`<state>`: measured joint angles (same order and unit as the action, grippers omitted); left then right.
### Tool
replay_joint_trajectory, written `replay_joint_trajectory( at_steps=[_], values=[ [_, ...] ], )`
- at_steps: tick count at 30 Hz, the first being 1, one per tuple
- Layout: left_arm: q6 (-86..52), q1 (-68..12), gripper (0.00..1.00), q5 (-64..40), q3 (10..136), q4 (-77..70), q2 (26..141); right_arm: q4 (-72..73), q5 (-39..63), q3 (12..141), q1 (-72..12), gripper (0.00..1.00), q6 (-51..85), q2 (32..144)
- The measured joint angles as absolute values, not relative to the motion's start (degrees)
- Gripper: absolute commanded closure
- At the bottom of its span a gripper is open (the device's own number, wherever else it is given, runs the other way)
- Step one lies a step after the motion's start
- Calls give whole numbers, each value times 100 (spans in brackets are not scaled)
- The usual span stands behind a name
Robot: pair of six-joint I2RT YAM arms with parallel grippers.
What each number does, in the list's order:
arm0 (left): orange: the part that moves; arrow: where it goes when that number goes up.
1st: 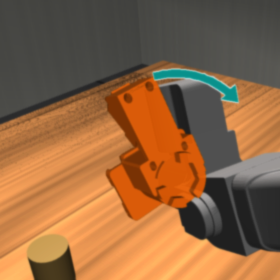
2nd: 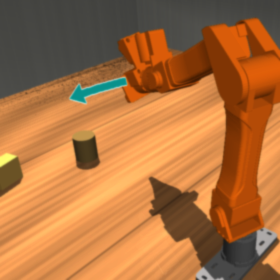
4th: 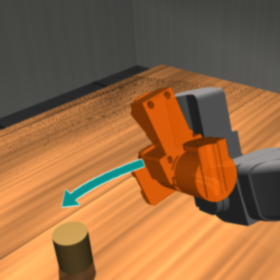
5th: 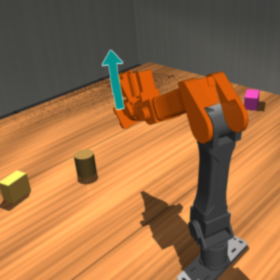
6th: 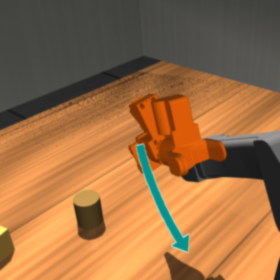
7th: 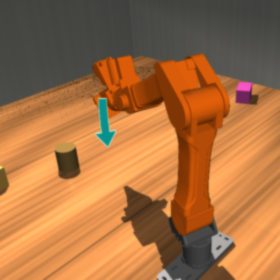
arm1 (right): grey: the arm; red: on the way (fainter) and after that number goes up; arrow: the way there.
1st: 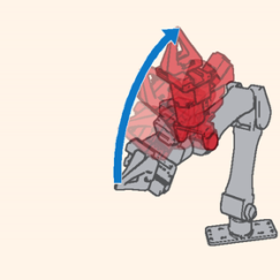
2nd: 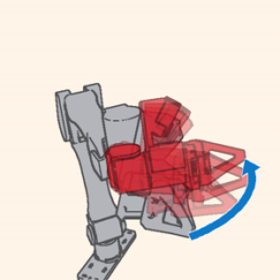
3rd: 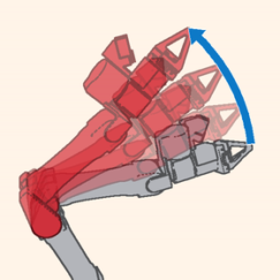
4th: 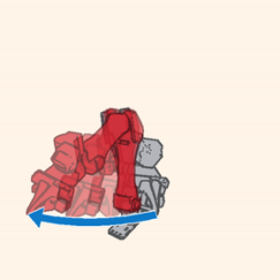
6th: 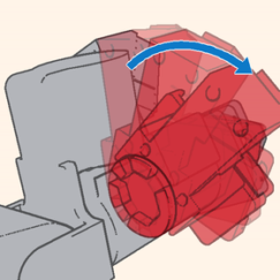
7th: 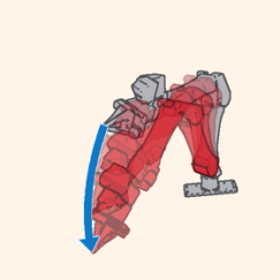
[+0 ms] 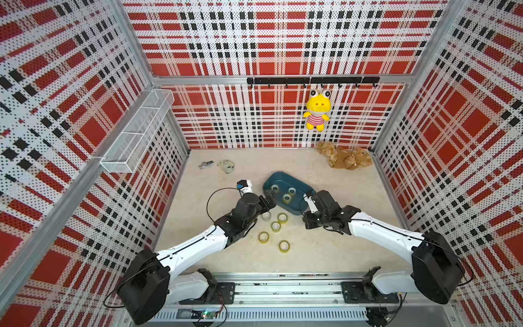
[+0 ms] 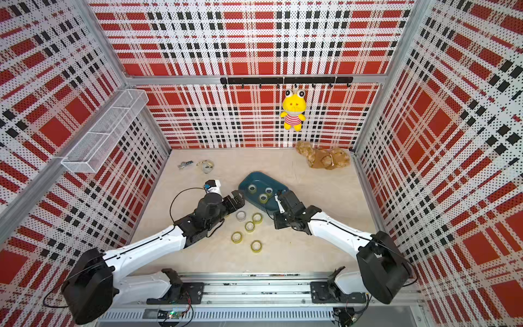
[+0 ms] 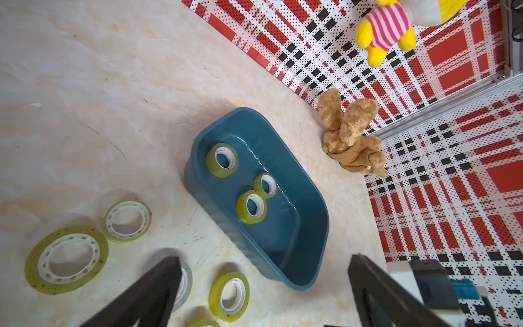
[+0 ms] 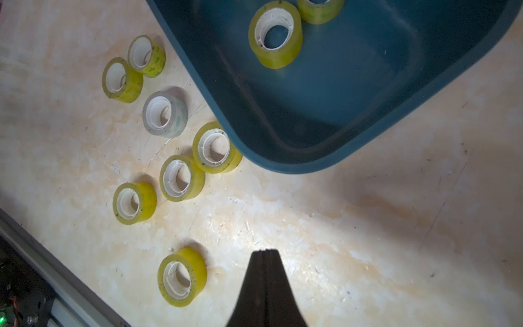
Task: Put the transparent tape into the storage box
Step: Adjust the storage box at the center of the board.
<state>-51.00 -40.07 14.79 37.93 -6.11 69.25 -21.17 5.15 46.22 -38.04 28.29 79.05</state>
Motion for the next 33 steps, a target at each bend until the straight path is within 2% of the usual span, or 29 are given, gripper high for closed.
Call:
replay_joint_trajectory(
  at_steps=[11,21,23,28,30,33],
  values=[
    [-5100,-3981,1,1699,3791,-554,6541,-1826,95,5347,-3767,100,2810,9266],
    [-5096,-3817,1,1739,3583,-405,6239,-2084,-447,6069,-3468,99,2646,9577],
    [-5096,-3791,1,1739,3553,-388,6206,-2117,-454,6123,-3459,95,2613,9577],
    [-5096,-3671,1,1723,3404,-373,6029,-2342,-589,6029,-3586,78,2569,9365],
    [-5098,-3544,1,1693,3321,-357,5948,-2438,-666,5874,-3701,68,2593,9076],
    [-5096,-3374,1,1675,3192,-344,5808,-2508,-692,5557,-3881,61,2668,8541]
  ],
)
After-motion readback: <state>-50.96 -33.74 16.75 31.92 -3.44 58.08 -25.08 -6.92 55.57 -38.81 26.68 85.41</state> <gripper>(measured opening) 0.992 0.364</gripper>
